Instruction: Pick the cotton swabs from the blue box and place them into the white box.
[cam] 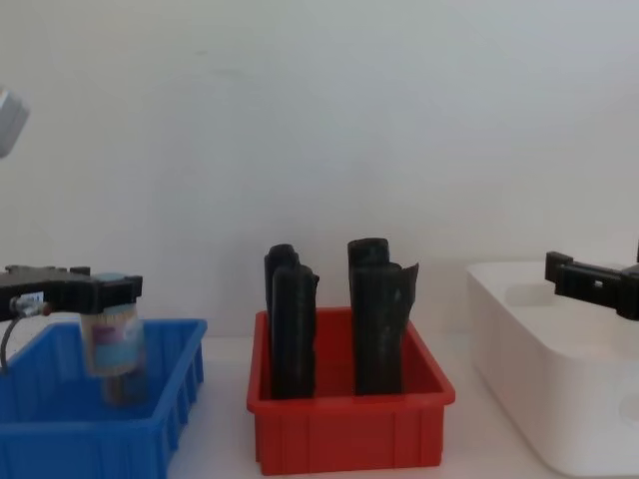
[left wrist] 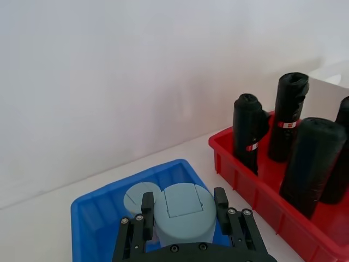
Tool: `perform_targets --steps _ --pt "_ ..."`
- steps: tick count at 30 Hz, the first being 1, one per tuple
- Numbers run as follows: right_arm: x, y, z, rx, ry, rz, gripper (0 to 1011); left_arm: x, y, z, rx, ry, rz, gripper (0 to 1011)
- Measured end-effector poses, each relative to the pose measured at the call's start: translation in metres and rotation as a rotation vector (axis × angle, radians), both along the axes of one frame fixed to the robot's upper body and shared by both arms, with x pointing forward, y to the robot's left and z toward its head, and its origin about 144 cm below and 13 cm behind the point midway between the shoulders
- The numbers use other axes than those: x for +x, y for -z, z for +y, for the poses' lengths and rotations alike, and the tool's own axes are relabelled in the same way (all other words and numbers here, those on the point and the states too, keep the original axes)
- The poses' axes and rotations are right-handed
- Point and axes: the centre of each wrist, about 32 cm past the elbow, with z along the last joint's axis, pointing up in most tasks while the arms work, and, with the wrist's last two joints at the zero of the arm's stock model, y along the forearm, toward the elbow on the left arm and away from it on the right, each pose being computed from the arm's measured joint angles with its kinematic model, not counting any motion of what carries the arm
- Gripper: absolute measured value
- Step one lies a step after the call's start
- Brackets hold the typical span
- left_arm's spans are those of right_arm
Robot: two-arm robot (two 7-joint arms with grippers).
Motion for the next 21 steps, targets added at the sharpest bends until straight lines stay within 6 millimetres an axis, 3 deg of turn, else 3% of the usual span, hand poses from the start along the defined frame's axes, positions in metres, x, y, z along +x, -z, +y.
perform_targets --steps 21 --pt "0.0 0.0 0.0 0.0 0.0 0.0 1002 -0.008 -0.066 -0.01 0.037 0.265 0.0 669"
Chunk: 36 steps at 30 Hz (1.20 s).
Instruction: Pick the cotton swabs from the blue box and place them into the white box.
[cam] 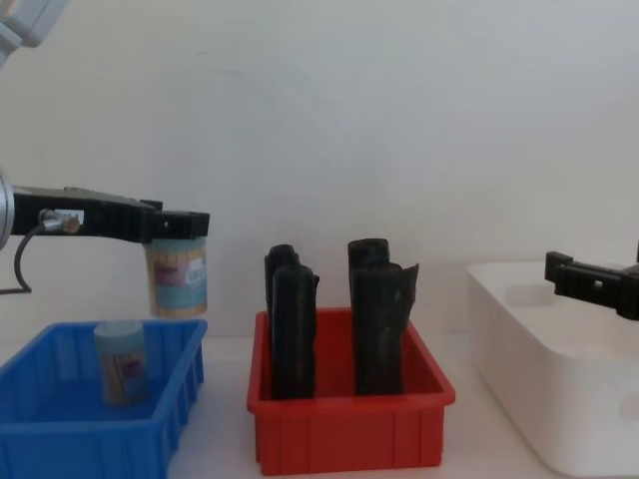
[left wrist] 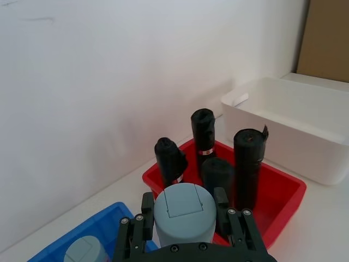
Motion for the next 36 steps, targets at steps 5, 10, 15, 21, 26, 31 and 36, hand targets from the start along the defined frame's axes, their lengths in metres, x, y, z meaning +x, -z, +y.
perform_targets --steps 5,10,15,21,26,31,36 --pt "0.0 0.0 0.0 0.0 0.0 0.0 1002 0.0 -0.013 -0.006 -0.001 0.081 0.003 669" --pt "0.0 0.0 0.0 0.0 0.0 0.0 1002 0.0 -0.023 -0.012 -0.008 0.165 0.008 669" --pt "0.0 0.0 0.0 0.0 0.0 0.0 1002 0.002 -0.032 -0.02 -0.018 0.252 0.01 669" --pt "0.0 0.0 0.0 0.0 0.0 0.0 1002 0.003 -0.041 -0.029 -0.032 0.339 0.015 669" --pt "0.0 0.0 0.0 0.0 0.0 0.0 1002 0.004 -0.045 -0.034 -0.039 0.382 0.017 669" --pt "0.0 0.0 0.0 0.0 0.0 0.0 1002 0.004 -0.049 -0.038 -0.045 0.42 0.018 669" --pt "0.0 0.0 0.0 -0.001 -0.003 -0.002 1002 0.005 -0.051 -0.04 -0.048 0.438 0.018 669"
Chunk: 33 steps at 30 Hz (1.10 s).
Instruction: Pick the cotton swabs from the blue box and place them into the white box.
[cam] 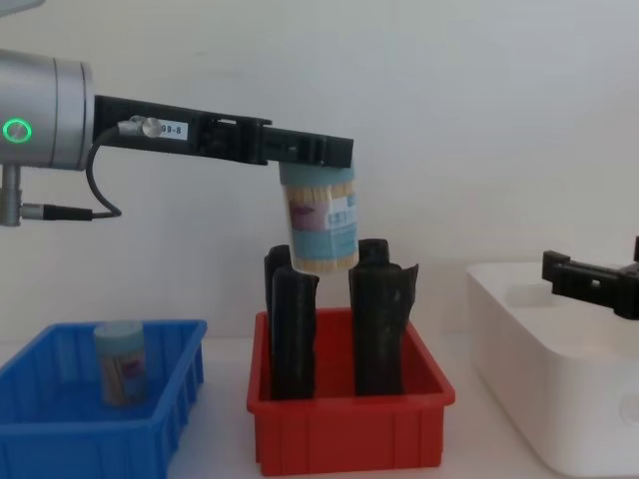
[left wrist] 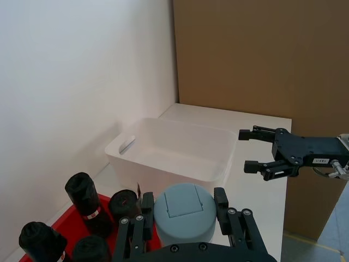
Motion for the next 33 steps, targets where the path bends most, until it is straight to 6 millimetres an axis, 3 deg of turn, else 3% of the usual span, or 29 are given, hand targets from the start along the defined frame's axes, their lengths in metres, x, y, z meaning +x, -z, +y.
perform_targets --steps 33 --pt "0.017 -0.031 0.03 -0.075 -0.364 -0.064 1002 0.0 -0.004 -0.004 -0.005 0.039 0.003 669"
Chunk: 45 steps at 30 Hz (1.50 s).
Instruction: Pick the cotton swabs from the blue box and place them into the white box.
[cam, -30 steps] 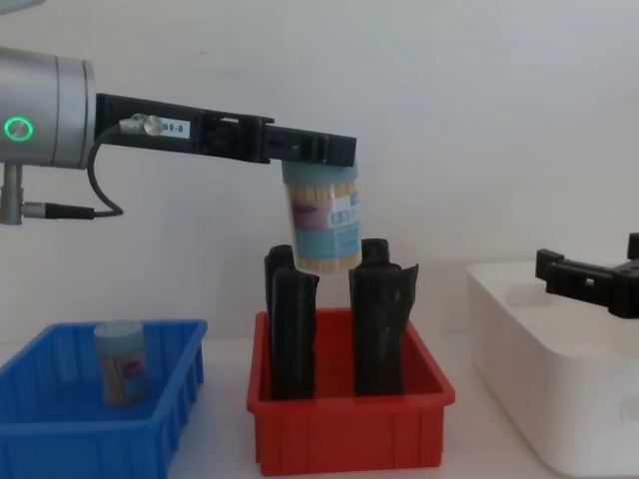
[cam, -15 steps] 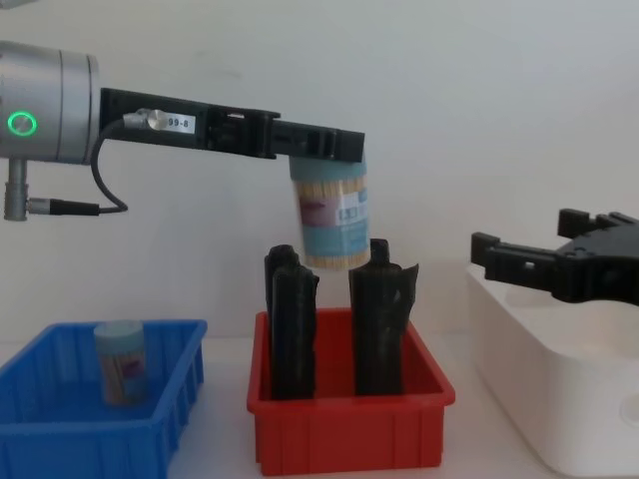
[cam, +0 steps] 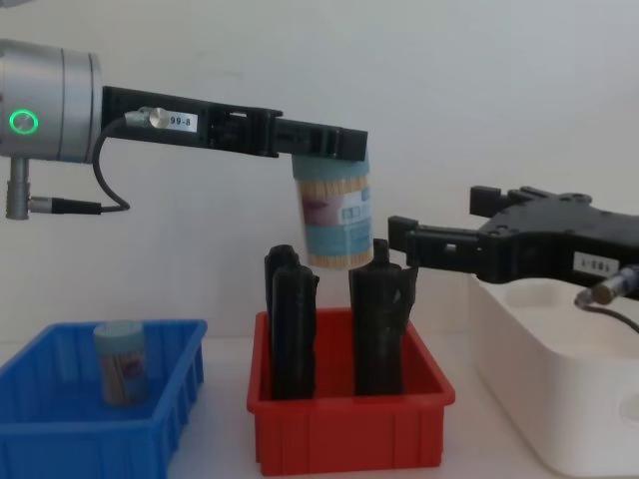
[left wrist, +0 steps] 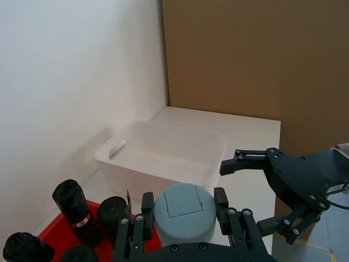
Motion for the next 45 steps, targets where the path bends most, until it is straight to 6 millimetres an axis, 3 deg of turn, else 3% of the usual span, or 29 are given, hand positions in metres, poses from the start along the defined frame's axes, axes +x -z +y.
perform_targets --steps 29,38,43,45 --pt "0.039 -0.007 0.027 0.015 -0.069 0.054 1002 0.0 0.0 0.0 0.0 0.002 0.0 669" --pt "0.049 -0.007 0.036 0.02 -0.103 0.068 812 0.0 0.0 0.0 0.0 0.002 0.0 669" --pt "0.053 -0.007 0.04 0.019 -0.114 0.072 644 0.0 0.0 0.0 0.0 0.0 -0.001 669" --pt "0.054 -0.007 0.041 0.019 -0.117 0.074 637 0.0 0.0 0.0 0.001 -0.001 -0.001 669"
